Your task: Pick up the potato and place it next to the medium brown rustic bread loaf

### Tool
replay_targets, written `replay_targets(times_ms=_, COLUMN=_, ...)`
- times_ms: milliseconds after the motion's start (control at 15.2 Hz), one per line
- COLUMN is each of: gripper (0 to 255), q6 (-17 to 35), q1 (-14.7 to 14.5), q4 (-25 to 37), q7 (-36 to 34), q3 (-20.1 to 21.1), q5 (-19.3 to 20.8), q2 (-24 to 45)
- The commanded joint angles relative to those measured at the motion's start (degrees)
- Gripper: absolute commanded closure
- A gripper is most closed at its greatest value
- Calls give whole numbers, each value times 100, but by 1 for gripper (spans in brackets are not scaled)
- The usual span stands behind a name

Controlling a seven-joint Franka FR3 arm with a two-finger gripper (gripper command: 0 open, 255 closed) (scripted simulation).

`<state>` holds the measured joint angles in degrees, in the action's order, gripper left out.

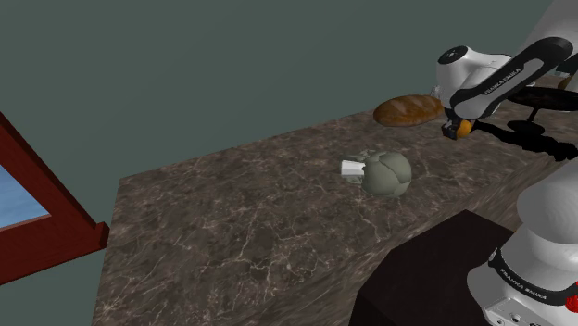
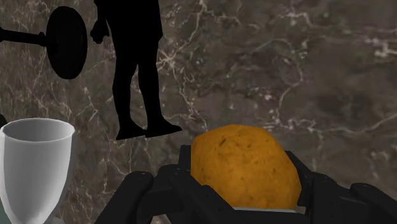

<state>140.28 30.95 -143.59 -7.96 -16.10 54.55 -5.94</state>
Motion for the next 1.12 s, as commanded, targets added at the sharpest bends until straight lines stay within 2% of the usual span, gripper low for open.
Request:
replay_targets(times_ms=0, gripper=255, q6=16, q1=-11, q4=-29, q7=-9, q3=9, q5=1, q2=26)
replay_targets(times_ms=198, gripper=255, q6=15, q1=-13, q4=-29, q7=-9, q3=7, q5=1, q2=26)
replay_targets(times_ms=264, gripper=0, q6=9, q1=-12, q4=-40, q7=-2, q3=6, q5=1, q2=7)
replay_targets(times_ms=594, gripper=0, q6=15, q1=-13, q4=-29, q7=-10, q3=7, q5=1, q2=26)
replay_targets(times_ms=858, gripper=0, q6=-711, q1=-254, q4=-58, q7=282, q3=253, q5=-482, q2=-637)
replay_targets(times_ms=1056, gripper=0, q6=-710, q1=-253, q4=-58, q7=282, q3=254, q5=-482, q2=-637)
